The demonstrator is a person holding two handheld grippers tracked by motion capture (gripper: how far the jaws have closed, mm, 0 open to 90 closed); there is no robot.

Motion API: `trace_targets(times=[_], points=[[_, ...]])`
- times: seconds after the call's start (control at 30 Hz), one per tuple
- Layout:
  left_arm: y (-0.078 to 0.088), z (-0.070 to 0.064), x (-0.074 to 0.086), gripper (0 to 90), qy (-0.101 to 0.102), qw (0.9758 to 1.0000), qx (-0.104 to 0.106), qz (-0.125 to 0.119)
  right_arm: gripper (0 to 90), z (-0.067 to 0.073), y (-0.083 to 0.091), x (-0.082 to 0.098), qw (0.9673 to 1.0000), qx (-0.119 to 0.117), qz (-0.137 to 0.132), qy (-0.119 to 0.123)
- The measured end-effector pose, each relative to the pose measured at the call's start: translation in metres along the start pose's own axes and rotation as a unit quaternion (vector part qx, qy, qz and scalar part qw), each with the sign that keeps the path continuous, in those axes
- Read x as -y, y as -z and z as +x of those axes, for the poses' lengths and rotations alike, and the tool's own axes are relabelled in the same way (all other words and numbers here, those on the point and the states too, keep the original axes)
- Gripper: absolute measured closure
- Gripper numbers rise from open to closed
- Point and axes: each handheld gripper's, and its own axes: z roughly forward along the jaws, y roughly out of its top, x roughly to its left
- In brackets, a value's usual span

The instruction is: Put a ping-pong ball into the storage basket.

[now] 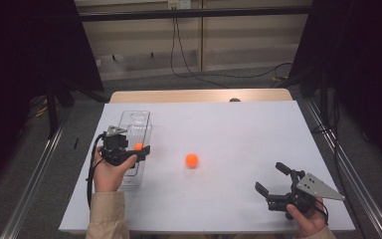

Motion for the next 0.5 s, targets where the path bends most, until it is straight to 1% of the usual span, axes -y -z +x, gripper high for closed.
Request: trace_targets(times=[0.03, 0.17, 0.2, 0.3, 0.5], points=[[0.0000, -0.0008, -0.0004, 15.9, -0.001, 1.0000, 0.004, 0.000, 1.9, -0.0002, -0.0001, 0.0000, 1.0000, 0.000, 0.000, 0.000], [-0.0004, -0.0018, -0.0006, 15.6, -0.003, 1.0000, 0.006, 0.001, 1.9, -0.0002, -0.0001, 0.0001, 1.0000, 0.000, -0.001, 0.000], [-0.0010, -0.0020, -0.0006, 15.0, -0.001, 0.9999, 0.011, 0.001, 1.9, -0.0002, -0.0001, 0.0000, 1.0000, 0.000, -0.001, 0.000], [-0.0015, -0.0028, -0.0007, 14.7, -0.003, 0.9999, 0.012, 0.002, 1.9, -0.0002, -0.0001, 0.0000, 1.0000, 0.000, -0.001, 0.000], [-0.0026, -0.0045, -0.0010, 14.0, -0.005, 0.9998, 0.020, 0.004, 1.9, -0.0002, 0.0000, 0.0000, 1.0000, 0.000, -0.001, 0.000]])
